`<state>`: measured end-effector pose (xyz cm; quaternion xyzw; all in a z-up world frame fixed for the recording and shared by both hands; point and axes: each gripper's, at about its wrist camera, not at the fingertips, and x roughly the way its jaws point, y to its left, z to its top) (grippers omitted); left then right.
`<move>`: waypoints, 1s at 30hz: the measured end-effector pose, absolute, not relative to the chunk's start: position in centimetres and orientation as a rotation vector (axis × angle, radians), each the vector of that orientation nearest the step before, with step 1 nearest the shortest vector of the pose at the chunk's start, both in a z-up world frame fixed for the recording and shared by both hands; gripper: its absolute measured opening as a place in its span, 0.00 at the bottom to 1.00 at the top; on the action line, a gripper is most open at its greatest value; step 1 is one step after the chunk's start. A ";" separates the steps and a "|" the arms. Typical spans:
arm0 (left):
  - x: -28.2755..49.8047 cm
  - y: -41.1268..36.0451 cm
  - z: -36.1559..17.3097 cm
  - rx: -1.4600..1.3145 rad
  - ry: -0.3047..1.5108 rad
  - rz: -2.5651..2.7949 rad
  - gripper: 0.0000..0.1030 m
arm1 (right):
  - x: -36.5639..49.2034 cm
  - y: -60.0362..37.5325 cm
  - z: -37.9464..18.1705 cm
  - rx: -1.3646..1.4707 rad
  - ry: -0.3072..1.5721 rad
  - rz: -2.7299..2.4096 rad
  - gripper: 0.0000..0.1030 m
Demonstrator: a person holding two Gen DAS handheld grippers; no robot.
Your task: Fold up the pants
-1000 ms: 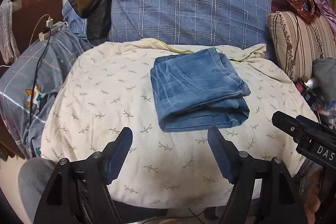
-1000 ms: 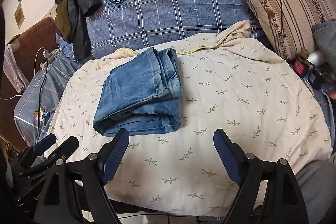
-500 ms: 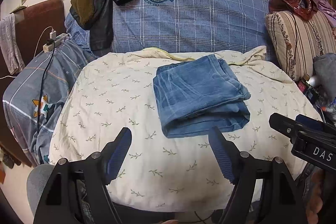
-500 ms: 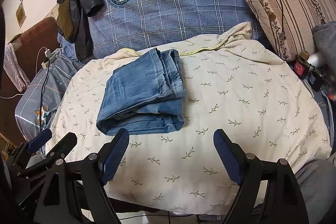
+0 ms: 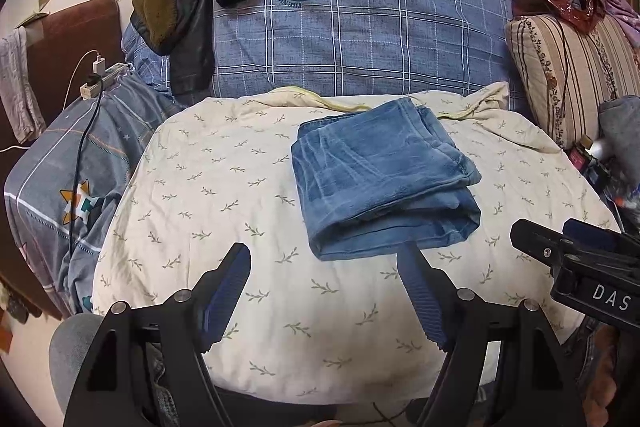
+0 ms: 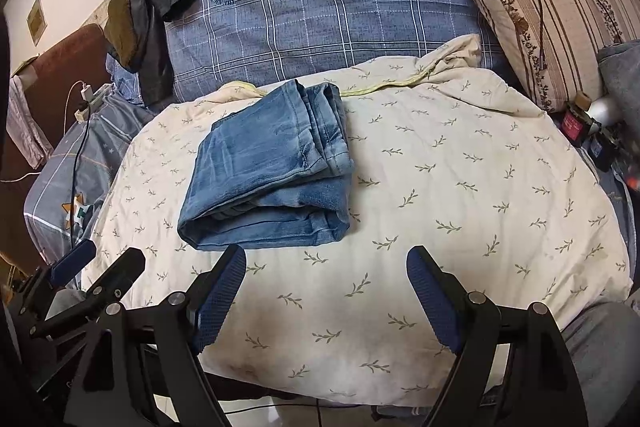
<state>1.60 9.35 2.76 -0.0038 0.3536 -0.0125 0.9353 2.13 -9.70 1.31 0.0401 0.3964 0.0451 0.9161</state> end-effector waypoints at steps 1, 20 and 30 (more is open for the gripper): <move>1.6 9.4 2.7 -0.008 0.724 -0.027 0.74 | 2.1 -9.7 1.3 0.082 0.816 0.092 0.81; 1.8 9.3 2.5 -0.013 0.727 -0.021 0.74 | 2.3 -9.8 1.3 0.074 0.813 0.085 0.81; 1.9 9.4 2.4 -0.011 0.728 -0.025 0.74 | 2.2 -9.8 1.3 0.074 0.810 0.079 0.81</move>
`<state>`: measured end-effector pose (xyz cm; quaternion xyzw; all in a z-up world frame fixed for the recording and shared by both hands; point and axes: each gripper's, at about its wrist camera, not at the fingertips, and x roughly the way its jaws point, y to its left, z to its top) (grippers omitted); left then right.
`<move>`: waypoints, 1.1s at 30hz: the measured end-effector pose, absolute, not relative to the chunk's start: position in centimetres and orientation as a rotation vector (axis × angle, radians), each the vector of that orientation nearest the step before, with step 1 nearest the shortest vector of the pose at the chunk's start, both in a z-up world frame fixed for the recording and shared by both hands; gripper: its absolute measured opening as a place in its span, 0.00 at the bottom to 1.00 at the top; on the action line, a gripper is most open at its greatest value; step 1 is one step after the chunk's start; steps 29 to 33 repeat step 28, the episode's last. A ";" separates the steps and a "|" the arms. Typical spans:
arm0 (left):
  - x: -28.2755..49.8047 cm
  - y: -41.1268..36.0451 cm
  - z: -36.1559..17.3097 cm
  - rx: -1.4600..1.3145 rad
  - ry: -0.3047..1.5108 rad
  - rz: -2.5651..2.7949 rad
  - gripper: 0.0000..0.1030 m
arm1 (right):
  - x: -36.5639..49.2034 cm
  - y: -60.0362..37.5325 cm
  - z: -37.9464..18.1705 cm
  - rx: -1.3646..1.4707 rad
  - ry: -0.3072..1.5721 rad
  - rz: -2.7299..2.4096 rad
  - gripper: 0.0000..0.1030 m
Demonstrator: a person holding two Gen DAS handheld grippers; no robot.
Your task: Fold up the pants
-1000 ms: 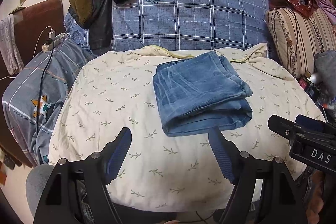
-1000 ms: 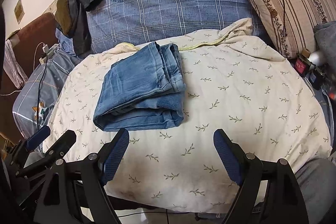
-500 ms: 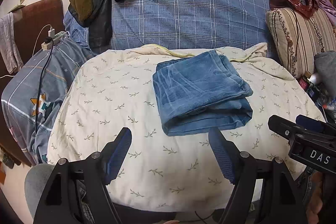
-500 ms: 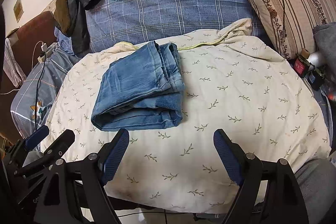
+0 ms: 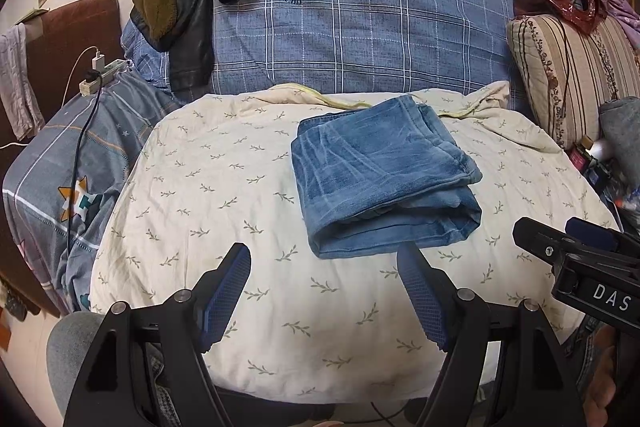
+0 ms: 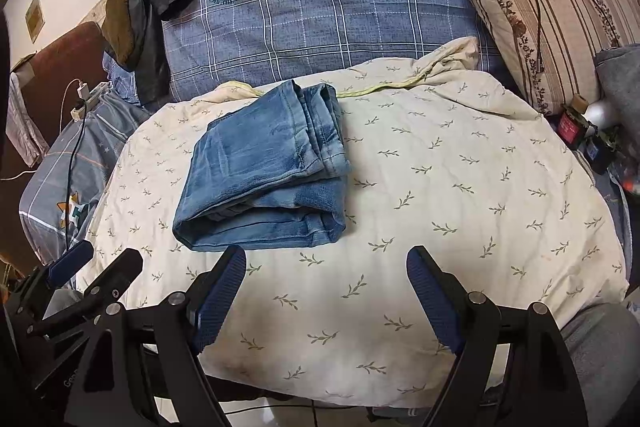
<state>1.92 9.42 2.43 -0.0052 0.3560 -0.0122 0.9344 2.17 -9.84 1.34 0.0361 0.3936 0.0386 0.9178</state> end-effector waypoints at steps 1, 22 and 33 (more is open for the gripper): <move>2.0 9.4 2.4 -0.010 0.729 -0.027 0.74 | 2.2 -9.9 1.3 0.074 0.809 0.079 0.81; 2.4 9.5 2.5 -0.016 0.728 -0.038 0.74 | 2.1 -9.9 1.6 0.078 0.803 0.074 0.81; 6.2 9.8 2.8 -0.076 0.776 -0.130 0.74 | 4.1 -9.8 2.1 0.105 0.807 0.153 0.81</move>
